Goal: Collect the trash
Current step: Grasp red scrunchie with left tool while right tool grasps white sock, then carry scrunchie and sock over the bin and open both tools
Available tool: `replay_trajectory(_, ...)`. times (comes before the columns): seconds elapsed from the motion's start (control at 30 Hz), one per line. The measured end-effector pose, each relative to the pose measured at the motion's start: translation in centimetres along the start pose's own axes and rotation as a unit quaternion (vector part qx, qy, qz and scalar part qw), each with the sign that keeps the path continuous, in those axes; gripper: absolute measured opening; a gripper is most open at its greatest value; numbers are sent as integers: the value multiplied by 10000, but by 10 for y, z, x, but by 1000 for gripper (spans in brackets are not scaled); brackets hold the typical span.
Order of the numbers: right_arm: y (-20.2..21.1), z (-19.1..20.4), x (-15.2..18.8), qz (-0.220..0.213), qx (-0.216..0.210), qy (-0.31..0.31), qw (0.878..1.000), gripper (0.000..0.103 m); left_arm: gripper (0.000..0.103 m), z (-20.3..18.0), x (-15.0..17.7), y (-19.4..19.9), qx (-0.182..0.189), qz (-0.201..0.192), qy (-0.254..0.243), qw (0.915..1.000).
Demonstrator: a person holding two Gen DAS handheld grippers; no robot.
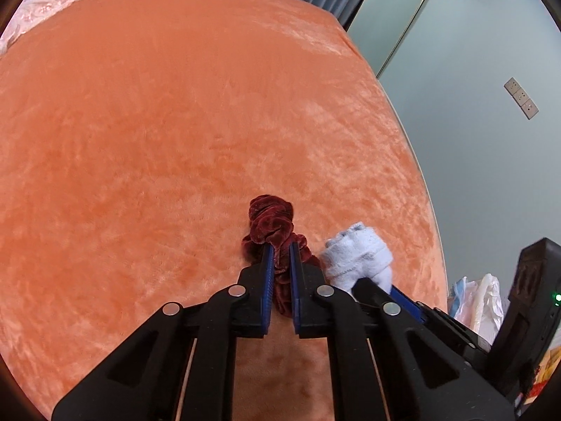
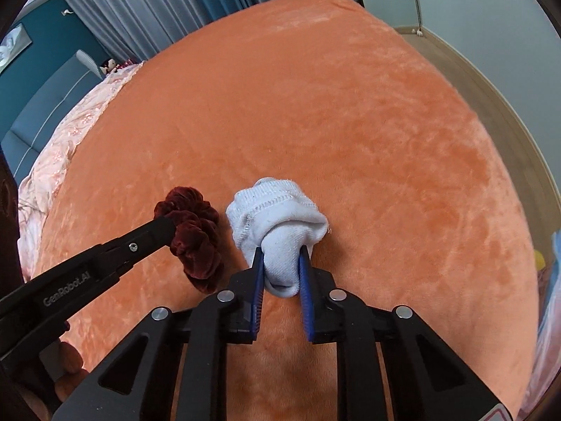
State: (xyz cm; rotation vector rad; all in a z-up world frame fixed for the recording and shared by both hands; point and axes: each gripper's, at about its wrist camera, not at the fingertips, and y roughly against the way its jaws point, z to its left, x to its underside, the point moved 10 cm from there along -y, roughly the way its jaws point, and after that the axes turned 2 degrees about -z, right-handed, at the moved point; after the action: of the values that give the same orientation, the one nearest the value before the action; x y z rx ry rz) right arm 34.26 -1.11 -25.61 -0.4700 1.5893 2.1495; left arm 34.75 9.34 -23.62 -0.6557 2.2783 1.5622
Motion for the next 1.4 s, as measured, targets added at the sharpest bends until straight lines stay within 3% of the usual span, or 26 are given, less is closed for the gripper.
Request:
replay_trajectory(0.27,76,-15,-22,-690,41,-72,9976,17,8,-50,-7,42,83,-356,-413,9985)
replay_trajectory(0.57,186,-56,-42,-1579,211,-238,9869,17,8,-144,-8,106,511,-865,-1017,9897)
replay_trajectory(0.93,309,-125,-40,-2552,457,-733,9630,17,8,-272,21,173,1150,-1261,-1936,9661)
replay_trajectory(1.4,387,-198,4,-3049,862,-1416,9378,18,8,-376,81,206,1761,-1264,-2875,9329)
